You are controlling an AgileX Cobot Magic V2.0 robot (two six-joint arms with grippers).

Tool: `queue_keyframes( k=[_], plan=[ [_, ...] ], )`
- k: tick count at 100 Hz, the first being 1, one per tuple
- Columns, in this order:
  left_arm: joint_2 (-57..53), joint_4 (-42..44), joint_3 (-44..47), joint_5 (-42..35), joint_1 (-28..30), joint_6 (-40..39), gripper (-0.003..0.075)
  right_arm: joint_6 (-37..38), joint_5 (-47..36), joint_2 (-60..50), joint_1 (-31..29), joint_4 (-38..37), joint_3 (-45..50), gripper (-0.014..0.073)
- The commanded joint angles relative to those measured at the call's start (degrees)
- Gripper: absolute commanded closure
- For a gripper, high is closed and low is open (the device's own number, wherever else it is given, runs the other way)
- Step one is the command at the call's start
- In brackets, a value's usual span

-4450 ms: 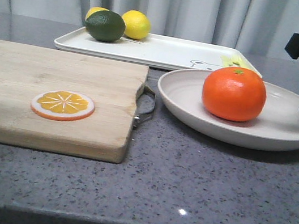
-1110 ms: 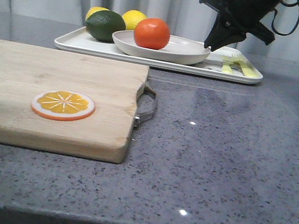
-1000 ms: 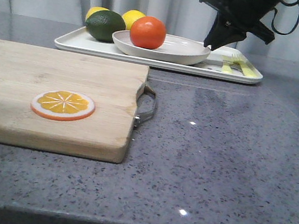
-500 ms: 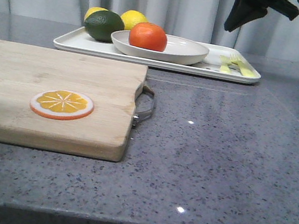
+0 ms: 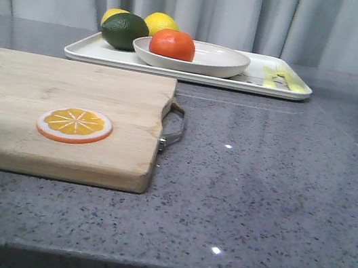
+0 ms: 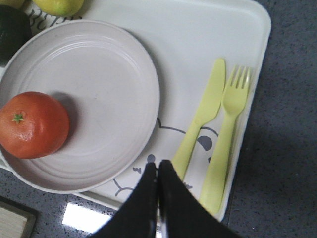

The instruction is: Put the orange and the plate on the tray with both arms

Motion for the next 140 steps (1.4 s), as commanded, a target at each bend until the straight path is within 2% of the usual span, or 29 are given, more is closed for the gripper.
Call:
queue_keyframes(
  k=[1,18,32,86,114,140],
  plan=[
    [-0.3,-0.6,-1.6,-4.2,0.0,0.0,0.0741,-0.4,3.6,-5.2,0.1,-0.8,-1.6,0.066],
    [-0.3,-0.6,-1.6,-4.2,0.0,0.0,0.0741,-0.4,3.6,-8.6,0.3,-0.8,1.7,0.066],
    [-0.3,-0.6,-1.6,-4.2,0.0,0.0,0.0741,-0.4,2.1,-13.3,0.3,-1.1,8.6,0.066],
    [-0.3,-0.7,-1.6,-4.2,0.0,0.0,0.0741,-3.2,-24.7,-44.5,0.3,-1.3,57.7,0.066],
    [-0.3,-0.7,-1.6,-4.2,0.0,0.0,0.0741,-3.2,-34.9,-60.2,0.3,-1.8,76.6,0.066],
    [-2.6,-1.5,1.5,-5.1,0.0,0.0,0.0741,-3.2,-39.8,-73.8,0.3,-2.9,88.4,0.066]
  ],
)
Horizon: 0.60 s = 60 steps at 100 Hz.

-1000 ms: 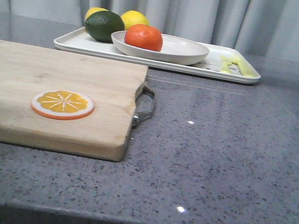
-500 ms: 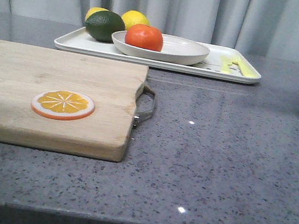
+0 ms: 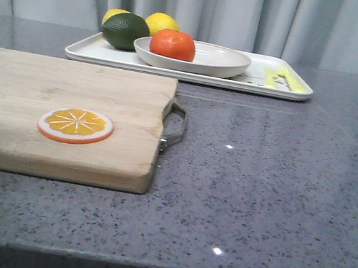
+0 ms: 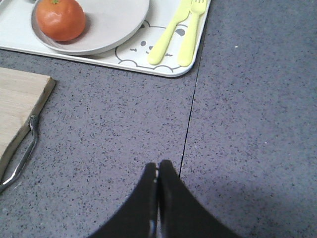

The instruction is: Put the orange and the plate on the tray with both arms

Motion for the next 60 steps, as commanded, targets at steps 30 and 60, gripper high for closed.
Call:
queue_keyframes(
  k=[30,60],
  plan=[
    [-9.5,-1.9,4.1,-5.5,0.0,0.0,0.0741,-0.5,-7.9,-20.0,0.1,-2.0,12.5,0.066],
    [-19.5,-1.8,7.9,-4.9,0.0,0.0,0.0741,-0.5,-7.9,-33.6,0.1,-2.0,20.8,0.066]
  ],
)
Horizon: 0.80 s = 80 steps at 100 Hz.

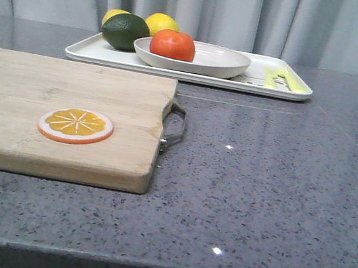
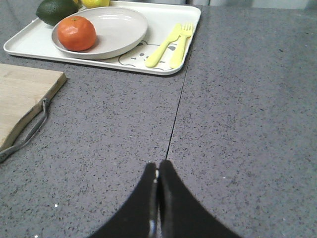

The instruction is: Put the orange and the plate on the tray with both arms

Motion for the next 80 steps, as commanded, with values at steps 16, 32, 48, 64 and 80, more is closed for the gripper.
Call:
queue_keyframes(
  k=[16,32,48,64,80],
  plan=[
    [-5.2,-0.7,0.1,-2.7,0.0,0.0,0.0741,-0.5,-4.0,-7.3,0.1,-0.4,2.4,0.066],
    [-5.2,-0.7,0.1,-2.5,0.0,0.0,0.0741,-0.5,-2.9,-7.6,0.1,-0.4,2.5,0.066],
    [-5.2,-0.7,0.1,-2.5,0.0,0.0,0.0741,-0.5,-2.8,-7.6,0.1,-0.4,2.5,0.066],
    [-5.2,-0.7,0.1,-2.5,0.0,0.0,0.0741,-0.5,-2.8,-7.6,0.1,-0.4,2.5,0.066],
    [-5.2,-0.7,0.1,-2.5,0.0,0.0,0.0741,-0.5,-2.8,-7.6,0.1,-0.4,2.5,0.066]
  ],
)
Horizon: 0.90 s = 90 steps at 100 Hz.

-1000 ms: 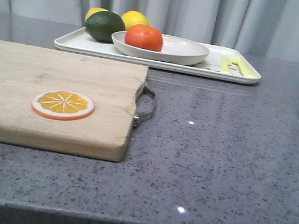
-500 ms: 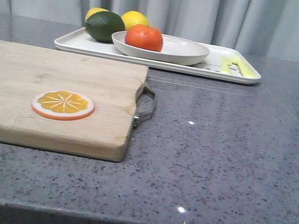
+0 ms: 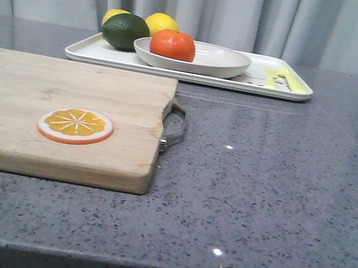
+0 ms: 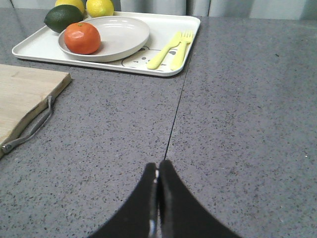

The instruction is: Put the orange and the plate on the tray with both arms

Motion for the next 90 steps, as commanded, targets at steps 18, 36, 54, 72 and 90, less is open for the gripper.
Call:
queue_keyframes(
  k=[18,36,54,72,90],
  plan=[
    [0.6,-0.7,-1.4,-3.8,0.0,0.0,0.0741,-0.5,-3.9,0.5,0.1,-0.4,-1.4,0.066],
    [0.6,-0.7,-1.3,-3.8,0.0,0.0,0.0741,-0.5,-3.9,0.5,0.1,-0.4,-1.4,0.066],
    [0.6,1.3,1.5,-7.8,0.2,0.0,0.0741,-0.5,-3.9,0.5,0.1,-0.4,-1.4,0.066],
    [-0.9,3.6,6.6,-13.6,4.8,0.0,0.0741,-0.5,-3.9,0.5,0.1,-0.4,-1.4,0.066],
    [-4.8,4.8,10.2,-13.6,12.6,0.0,0.0741,-0.5,-3.9,0.5,0.1,-0.4,-1.4,0.066]
  ],
)
